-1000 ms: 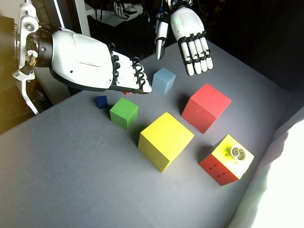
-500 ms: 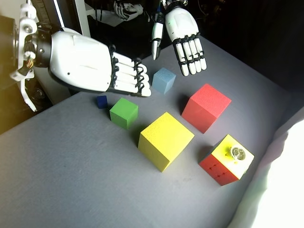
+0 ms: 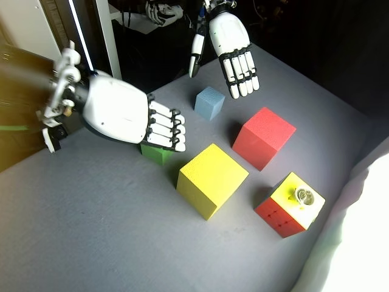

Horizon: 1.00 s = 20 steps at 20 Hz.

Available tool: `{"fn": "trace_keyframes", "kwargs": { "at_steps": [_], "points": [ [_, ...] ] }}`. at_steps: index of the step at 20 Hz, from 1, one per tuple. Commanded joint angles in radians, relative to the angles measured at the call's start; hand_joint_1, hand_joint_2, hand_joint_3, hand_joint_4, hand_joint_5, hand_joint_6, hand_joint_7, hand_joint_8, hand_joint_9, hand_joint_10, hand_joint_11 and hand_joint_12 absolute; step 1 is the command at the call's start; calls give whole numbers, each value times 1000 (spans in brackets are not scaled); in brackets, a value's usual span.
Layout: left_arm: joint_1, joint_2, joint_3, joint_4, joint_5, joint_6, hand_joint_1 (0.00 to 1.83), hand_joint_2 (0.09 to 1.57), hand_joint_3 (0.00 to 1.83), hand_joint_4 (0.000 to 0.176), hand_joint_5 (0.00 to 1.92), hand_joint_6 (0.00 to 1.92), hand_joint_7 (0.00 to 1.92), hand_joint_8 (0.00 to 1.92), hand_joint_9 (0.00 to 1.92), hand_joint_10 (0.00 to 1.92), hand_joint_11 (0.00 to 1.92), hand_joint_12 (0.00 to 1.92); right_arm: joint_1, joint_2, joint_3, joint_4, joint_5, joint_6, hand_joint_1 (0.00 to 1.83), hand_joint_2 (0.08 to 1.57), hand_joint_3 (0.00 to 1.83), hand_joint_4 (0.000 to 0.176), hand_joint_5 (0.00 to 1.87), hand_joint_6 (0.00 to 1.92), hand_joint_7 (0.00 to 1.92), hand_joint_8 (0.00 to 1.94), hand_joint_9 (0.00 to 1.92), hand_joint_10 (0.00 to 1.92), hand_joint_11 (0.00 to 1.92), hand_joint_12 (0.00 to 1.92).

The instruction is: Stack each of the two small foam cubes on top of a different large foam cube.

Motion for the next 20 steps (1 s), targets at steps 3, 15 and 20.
{"fn": "trace_keyframes", "kwargs": {
  "at_steps": [3, 15, 20],
  "points": [
    [4, -20, -5, 14, -94, 7, 567, 961, 0, 0, 0, 0, 0, 0, 0, 0, 0, 0, 4, -10, -1, 20, -23, -4, 421, 1030, 0, 0, 0, 0, 0, 0, 0, 0, 0, 0],
    [26, -153, 19, -110, -177, 56, 1143, 973, 0, 0, 0, 0, 0, 0, 0, 0, 0, 0, -37, -143, 4, 20, -213, 70, 1284, 866, 0, 0, 0, 0, 0, 0, 0, 0, 0, 0],
    [22, -214, 38, -153, -228, 58, 1178, 995, 1, 0, 0, 0, 0, 0, 0, 0, 0, 0, -45, -187, 4, 20, -267, 79, 1245, 867, 0, 0, 0, 0, 0, 0, 0, 0, 0, 0]
  ]
}}
